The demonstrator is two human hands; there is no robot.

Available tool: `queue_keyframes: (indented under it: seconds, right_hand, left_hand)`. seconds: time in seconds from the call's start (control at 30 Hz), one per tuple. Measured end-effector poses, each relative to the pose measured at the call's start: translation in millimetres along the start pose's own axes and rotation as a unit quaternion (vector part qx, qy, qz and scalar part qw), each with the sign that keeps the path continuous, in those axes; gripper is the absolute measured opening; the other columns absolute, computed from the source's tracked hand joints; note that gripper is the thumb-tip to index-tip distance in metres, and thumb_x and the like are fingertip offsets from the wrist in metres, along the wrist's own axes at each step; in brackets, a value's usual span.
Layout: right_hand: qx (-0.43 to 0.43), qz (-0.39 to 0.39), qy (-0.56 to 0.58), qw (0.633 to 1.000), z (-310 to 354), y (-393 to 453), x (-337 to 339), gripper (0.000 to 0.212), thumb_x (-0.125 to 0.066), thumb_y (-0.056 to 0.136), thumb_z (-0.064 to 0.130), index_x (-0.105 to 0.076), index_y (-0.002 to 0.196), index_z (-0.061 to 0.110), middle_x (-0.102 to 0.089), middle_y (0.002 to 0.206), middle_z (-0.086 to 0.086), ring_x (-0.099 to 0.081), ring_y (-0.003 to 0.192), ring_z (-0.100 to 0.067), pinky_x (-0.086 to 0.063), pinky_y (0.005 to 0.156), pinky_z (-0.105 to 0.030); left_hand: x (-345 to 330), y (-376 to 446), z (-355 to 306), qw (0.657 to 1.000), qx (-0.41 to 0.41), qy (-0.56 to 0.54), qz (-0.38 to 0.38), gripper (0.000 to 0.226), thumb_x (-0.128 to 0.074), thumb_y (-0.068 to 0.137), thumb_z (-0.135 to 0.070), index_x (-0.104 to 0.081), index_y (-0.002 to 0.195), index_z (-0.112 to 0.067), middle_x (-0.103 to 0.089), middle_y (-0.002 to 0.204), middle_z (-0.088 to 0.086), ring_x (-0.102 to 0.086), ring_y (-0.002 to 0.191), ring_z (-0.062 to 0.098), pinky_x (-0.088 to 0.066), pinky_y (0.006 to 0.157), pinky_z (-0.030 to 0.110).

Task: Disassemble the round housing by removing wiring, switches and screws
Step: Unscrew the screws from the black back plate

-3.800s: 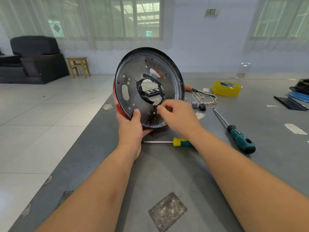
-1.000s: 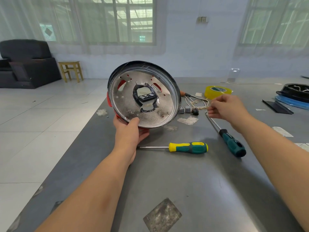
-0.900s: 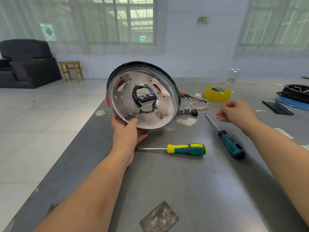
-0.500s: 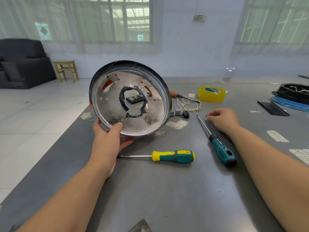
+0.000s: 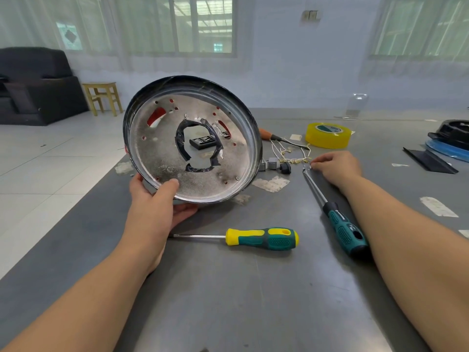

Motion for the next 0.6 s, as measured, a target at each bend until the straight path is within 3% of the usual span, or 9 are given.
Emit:
queue_keyframes:
  seconds: [0.1, 0.23, 0.33, 0.5, 0.6]
  right_hand:
    - [0.005, 0.009, -0.001, 1.000, 2.6, 0.4, -0.3, 0.016, -0.078, 0.083, 0.043, -0.071, 0.069, 0.039, -0.073, 0.093, 0.008, -0.064, 0.095, -0.018, -0.054, 0.081, -0.034]
    - [0.013, 0.009, 0.011, 1.000, 1.2, -1.1, 0.5, 0.019, -0.079, 0.084, 0.041, -0.071, 0.067, 0.040, -0.071, 0.085, 0.013, -0.061, 0.084, -0.010, -0.044, 0.062, -0.027]
    - [0.027, 0.021, 0.013, 0.999, -1.4, -1.8, 1.9, 0.014, -0.077, 0.087, 0.037, -0.073, 0.074, 0.040, -0.070, 0.085, 0.013, -0.060, 0.082, -0.007, -0.041, 0.059, -0.025]
    - [0.045, 0.005, -0.005, 0.999, -5.7, 0.2, 1.0, 0.004, -0.074, 0.090, 0.030, -0.077, 0.089, 0.032, -0.069, 0.088, 0.007, -0.060, 0.089, -0.014, -0.042, 0.075, -0.026]
    - [0.047, 0.006, -0.015, 0.999, -4.4, 1.5, -0.5, 0.009, -0.072, 0.091, 0.029, -0.076, 0.084, 0.032, -0.067, 0.084, 0.009, -0.059, 0.089, -0.015, -0.042, 0.076, -0.027]
  left_hand:
    - [-1.0, -1.2, -0.7, 1.000, 0.000, 0.002, 0.002, 0.046, -0.057, 0.104, -0.012, -0.040, 0.145, -0.024, -0.067, 0.127, 0.002, -0.077, 0.099, 0.034, -0.066, 0.069, 0.038]
    - [-1.4, -2.3, -1.8, 1.000, 0.000, 0.001, 0.009, 0.047, -0.057, 0.103, -0.012, -0.041, 0.145, -0.026, -0.068, 0.129, 0.004, -0.077, 0.101, 0.034, -0.066, 0.072, 0.040]
    - [-0.9, -2.2, -2.0, 1.000, -0.001, -0.001, 0.011, 0.048, -0.058, 0.103, -0.013, -0.041, 0.146, -0.027, -0.067, 0.131, 0.003, -0.078, 0.098, 0.033, -0.066, 0.072, 0.040]
    - [-1.0, -1.4, -0.9, 1.000, 0.000, -0.005, 0.011, 0.048, -0.058, 0.103, -0.012, -0.042, 0.145, -0.028, -0.069, 0.127, 0.004, -0.078, 0.096, 0.032, -0.066, 0.070, 0.039]
    - [-1.1, -1.0, -0.8, 1.000, -0.001, -0.006, 0.012, 0.048, -0.058, 0.103, -0.013, -0.042, 0.145, -0.028, -0.069, 0.128, 0.004, -0.079, 0.094, 0.031, -0.066, 0.071, 0.039]
Point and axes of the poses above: each hand's wrist, its own y-axis towards the middle knuckle, its own x-axis out of the back of the hand, z = x × y, the point moved 4 cm from there along y, towards the middle knuckle
